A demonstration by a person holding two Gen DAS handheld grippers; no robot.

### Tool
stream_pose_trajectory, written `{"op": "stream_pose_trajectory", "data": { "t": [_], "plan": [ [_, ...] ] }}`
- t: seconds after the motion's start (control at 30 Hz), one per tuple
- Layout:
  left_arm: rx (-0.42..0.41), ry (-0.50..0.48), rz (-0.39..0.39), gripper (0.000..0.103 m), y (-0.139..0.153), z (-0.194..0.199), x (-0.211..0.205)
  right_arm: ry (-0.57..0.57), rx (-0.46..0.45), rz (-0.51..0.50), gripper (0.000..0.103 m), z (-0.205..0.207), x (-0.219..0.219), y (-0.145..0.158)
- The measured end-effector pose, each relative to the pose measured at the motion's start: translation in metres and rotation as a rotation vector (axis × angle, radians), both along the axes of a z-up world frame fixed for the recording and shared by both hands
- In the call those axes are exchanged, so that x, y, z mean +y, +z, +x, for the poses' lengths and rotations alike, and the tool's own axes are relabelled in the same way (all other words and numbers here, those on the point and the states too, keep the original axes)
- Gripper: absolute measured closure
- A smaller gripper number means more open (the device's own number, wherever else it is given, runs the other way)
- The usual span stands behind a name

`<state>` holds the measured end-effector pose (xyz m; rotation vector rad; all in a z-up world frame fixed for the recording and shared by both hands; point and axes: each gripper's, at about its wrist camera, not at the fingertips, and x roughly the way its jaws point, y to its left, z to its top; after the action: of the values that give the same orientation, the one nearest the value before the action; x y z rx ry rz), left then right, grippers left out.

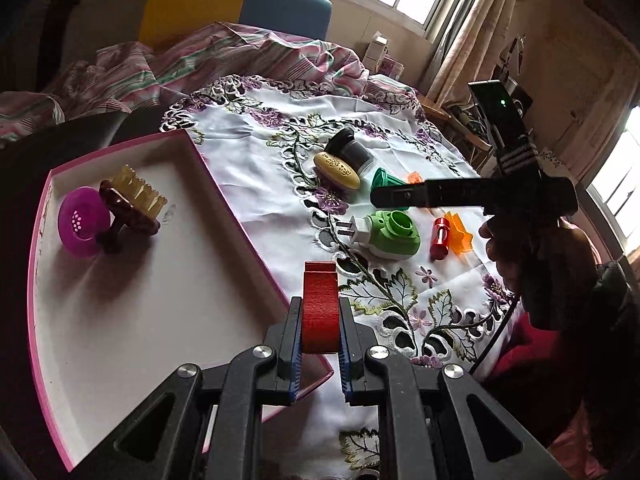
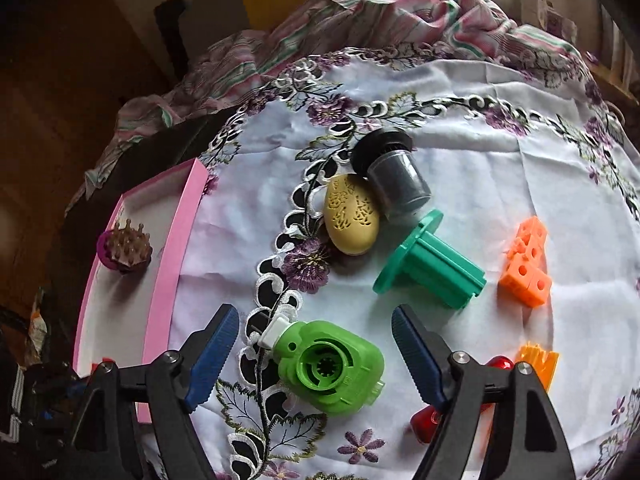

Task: Organize rigid objects
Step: 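Carry the red cylinder into the tray beside the comb and open the left tool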

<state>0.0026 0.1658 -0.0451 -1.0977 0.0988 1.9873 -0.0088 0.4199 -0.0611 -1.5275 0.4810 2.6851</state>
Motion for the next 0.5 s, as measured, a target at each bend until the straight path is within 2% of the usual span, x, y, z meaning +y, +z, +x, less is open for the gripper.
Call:
{"op": "stream_pose_trajectory", "data": {
  "t": [0.23, 0.4, 0.5],
  "plan": [
    [-0.008, 0.090, 0.003, 0.088, 0.002, -0.020, -0.031, 0.128, -0.053, 0.196, 0.021, -0.005, -0.031, -0.014],
    [-0.054, 0.213, -0.026, 0.088, -0.006, -0.053, -0.056, 0.152, -0.078, 0.239, 0.021, -0.005, -0.035, -0.020],
    [-0.062, 0.251, -0.067, 0.088, -0.014, -0.072, -0.058, 0.158, -0.093, 0.259, 0.021, -0.006, -0.037, -0.023]
  ]
}}
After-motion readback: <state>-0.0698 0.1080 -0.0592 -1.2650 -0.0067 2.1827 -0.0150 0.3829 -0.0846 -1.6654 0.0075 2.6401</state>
